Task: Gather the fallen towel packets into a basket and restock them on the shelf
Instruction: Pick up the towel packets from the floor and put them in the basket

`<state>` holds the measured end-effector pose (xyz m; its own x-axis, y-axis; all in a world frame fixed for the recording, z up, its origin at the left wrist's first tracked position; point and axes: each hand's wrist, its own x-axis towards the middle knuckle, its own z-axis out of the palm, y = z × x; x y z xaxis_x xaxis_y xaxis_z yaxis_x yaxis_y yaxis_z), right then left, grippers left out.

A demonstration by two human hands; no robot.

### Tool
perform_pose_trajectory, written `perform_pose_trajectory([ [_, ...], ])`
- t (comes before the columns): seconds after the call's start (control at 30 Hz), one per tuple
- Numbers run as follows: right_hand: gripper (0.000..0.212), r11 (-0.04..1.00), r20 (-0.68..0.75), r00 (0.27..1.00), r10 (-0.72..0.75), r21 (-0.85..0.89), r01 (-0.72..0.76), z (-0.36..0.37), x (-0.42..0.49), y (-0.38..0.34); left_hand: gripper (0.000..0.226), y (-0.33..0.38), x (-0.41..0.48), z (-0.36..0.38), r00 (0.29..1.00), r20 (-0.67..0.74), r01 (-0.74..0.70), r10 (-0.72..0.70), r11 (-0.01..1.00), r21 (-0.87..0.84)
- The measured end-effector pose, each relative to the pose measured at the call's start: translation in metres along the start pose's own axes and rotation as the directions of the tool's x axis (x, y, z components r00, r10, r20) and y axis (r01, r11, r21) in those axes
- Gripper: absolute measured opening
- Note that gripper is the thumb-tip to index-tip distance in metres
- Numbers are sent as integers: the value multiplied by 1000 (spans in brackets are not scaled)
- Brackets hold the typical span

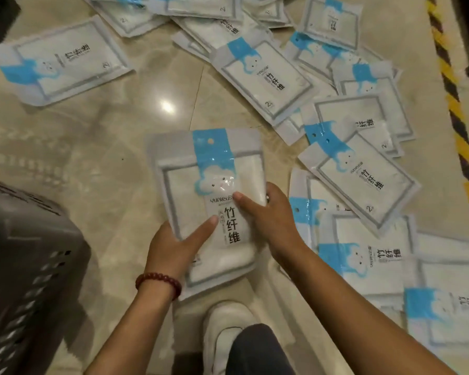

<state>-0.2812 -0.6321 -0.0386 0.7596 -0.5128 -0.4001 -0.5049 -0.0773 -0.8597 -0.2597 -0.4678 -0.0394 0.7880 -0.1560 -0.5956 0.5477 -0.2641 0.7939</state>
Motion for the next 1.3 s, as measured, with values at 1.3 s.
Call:
perform_pose_trajectory([
  [1.3, 86, 456, -184, 977, 108, -864, -213, -142, -7, 96, 21, -11, -9, 50, 984, -172, 43, -48, 999, -30],
])
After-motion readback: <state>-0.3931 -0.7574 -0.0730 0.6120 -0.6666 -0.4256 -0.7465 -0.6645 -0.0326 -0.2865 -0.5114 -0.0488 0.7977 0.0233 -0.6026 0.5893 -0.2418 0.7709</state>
